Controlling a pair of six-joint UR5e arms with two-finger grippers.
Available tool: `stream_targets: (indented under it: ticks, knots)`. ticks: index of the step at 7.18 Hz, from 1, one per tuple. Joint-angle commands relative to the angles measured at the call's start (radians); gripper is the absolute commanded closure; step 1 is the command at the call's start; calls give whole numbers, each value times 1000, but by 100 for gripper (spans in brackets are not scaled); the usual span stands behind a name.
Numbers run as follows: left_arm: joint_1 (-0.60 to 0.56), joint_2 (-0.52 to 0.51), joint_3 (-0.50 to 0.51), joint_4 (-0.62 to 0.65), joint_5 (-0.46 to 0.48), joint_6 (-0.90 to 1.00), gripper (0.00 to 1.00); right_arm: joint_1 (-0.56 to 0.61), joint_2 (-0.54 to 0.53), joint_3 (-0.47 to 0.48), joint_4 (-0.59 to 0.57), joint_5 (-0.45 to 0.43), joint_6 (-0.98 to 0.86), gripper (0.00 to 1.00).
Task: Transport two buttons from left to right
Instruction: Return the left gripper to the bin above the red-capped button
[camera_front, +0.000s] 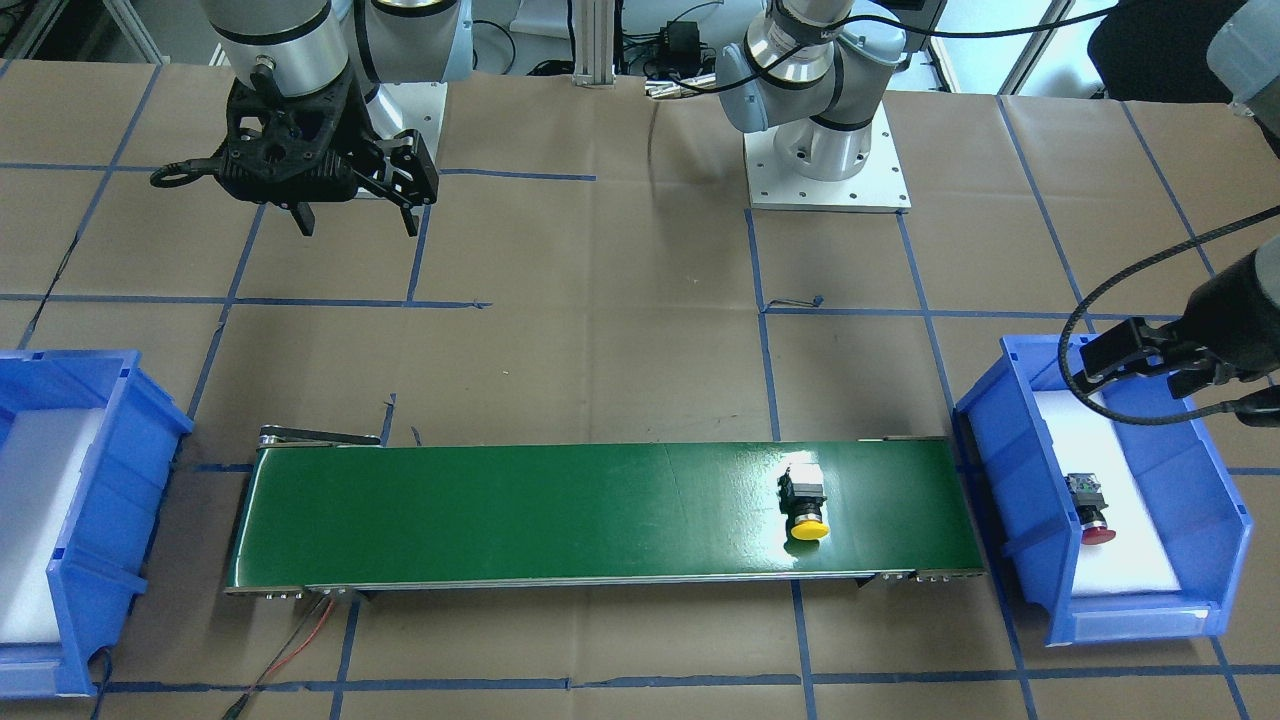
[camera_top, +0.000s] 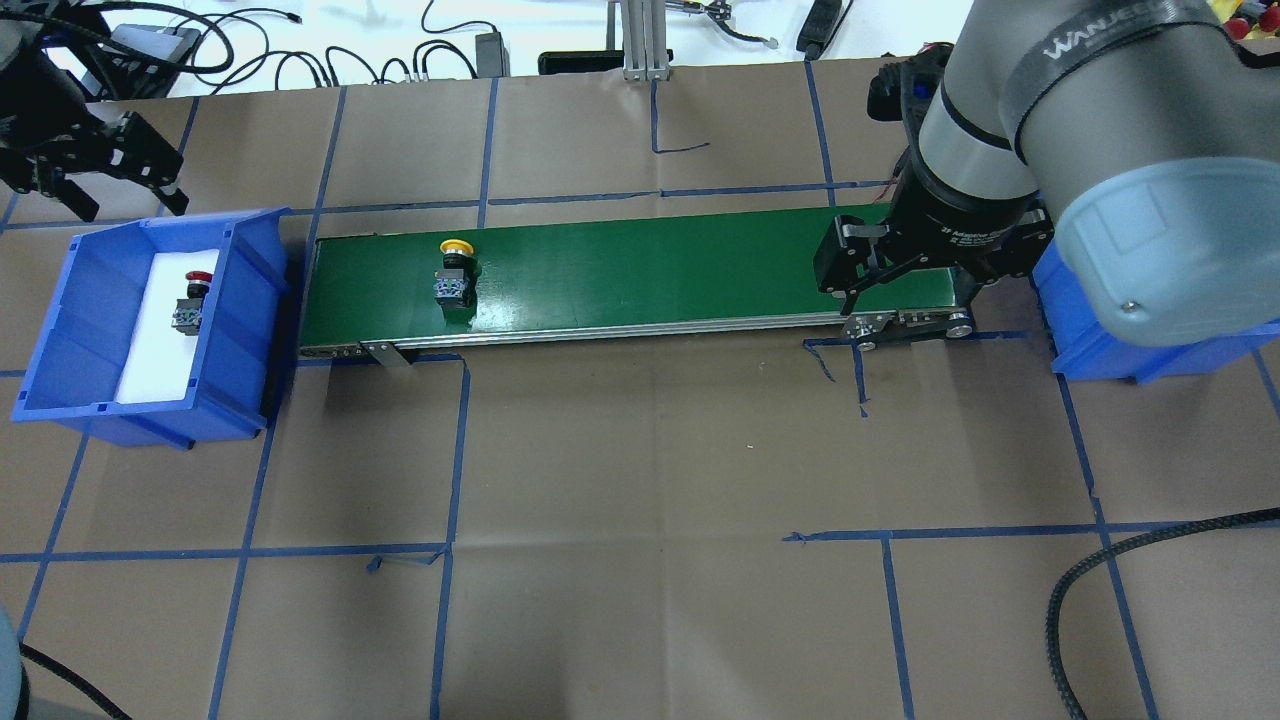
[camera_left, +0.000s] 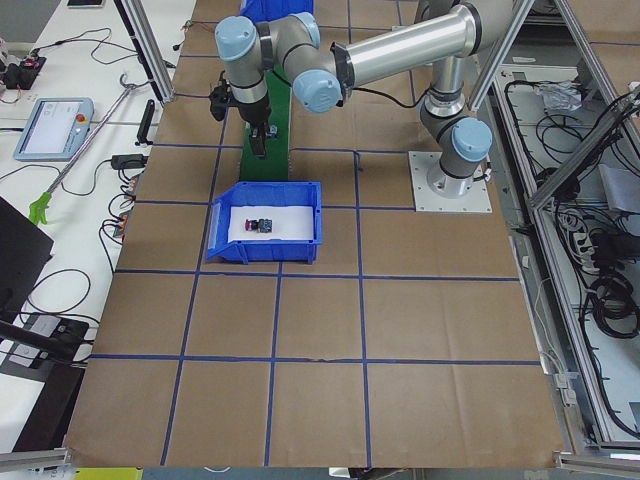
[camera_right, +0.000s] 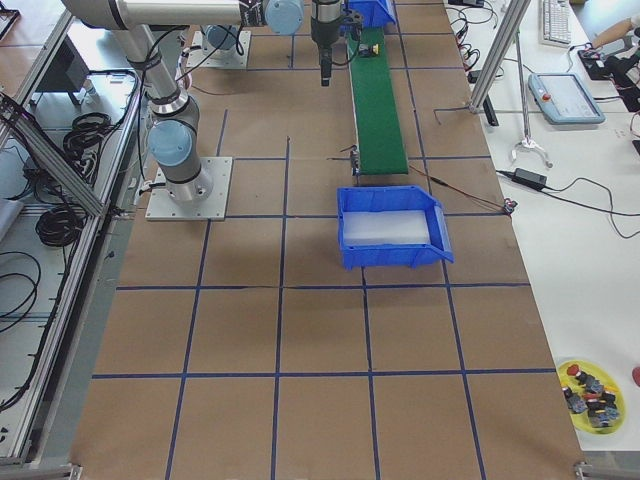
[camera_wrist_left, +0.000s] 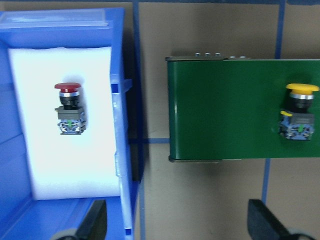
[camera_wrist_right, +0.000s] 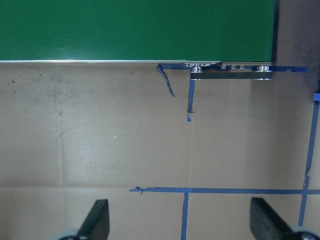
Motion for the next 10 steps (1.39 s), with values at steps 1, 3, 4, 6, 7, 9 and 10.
stream_targets:
  ticks: [1, 3, 4, 6, 7, 9, 10]
  knots:
    - [104, -27, 1, 16, -1, 102, 1, 0, 1, 0, 0, 0, 0, 0]
    - [118, -46, -20, 68, -1, 110, 1, 0, 1, 0, 0, 0, 0, 0]
    - [118, -47, -27, 74, -3, 108, 1, 0, 0, 0, 0, 0, 0, 0]
    - [118, -50, -43, 105, -1, 110, 1, 0, 0, 0, 0, 0, 0, 0]
    - [118, -51, -75, 160, -3, 110, 1, 0, 0, 0, 2, 0, -2, 0]
    - [116, -64, -169, 299, -11, 107, 1, 0, -2, 0, 2, -2, -2, 0]
    - [116, -76, -216, 368, -12, 108, 1, 0, -2, 0, 0, 0, -2, 0]
